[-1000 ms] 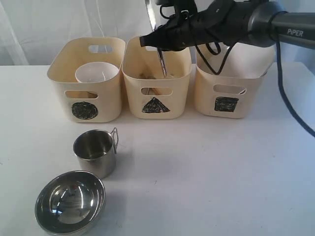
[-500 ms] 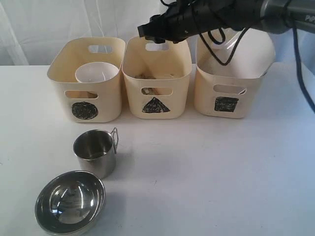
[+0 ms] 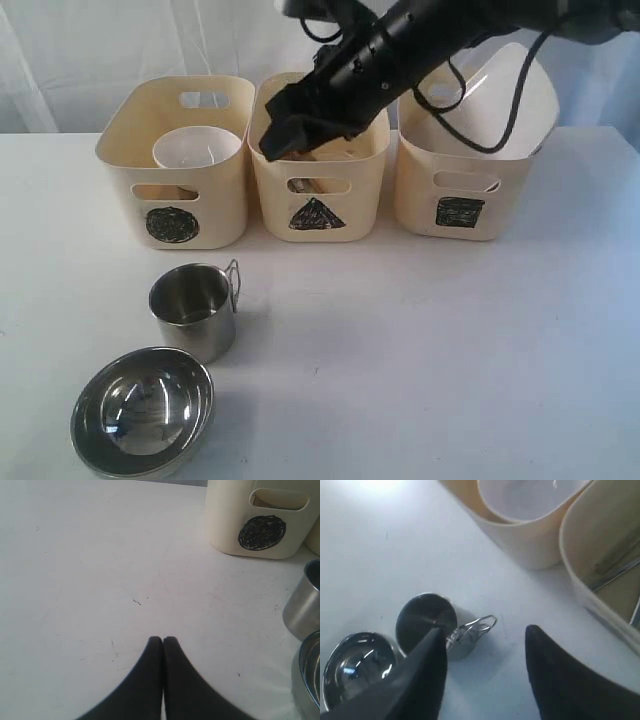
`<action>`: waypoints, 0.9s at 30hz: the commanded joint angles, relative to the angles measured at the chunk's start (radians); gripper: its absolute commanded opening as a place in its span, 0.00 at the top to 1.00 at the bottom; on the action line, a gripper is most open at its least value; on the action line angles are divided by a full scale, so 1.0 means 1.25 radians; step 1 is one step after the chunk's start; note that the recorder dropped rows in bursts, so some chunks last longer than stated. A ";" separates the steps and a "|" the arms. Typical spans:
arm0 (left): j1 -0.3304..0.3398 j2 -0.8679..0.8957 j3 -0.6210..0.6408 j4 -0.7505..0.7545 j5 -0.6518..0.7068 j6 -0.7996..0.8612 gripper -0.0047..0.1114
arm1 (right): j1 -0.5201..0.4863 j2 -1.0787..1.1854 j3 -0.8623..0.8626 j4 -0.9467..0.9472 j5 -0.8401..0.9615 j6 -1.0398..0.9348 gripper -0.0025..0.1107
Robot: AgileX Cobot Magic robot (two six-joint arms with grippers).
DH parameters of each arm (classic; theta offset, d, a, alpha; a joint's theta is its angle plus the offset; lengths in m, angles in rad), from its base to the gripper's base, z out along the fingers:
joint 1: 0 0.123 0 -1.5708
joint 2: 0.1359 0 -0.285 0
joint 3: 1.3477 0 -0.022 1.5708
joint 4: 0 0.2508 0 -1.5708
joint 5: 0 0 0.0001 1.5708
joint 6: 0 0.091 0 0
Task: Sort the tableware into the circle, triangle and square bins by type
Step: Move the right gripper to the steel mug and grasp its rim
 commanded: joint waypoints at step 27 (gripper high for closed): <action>-0.001 -0.004 0.003 -0.003 -0.002 0.001 0.96 | 0.222 0.180 0.039 -0.233 -0.161 0.181 0.56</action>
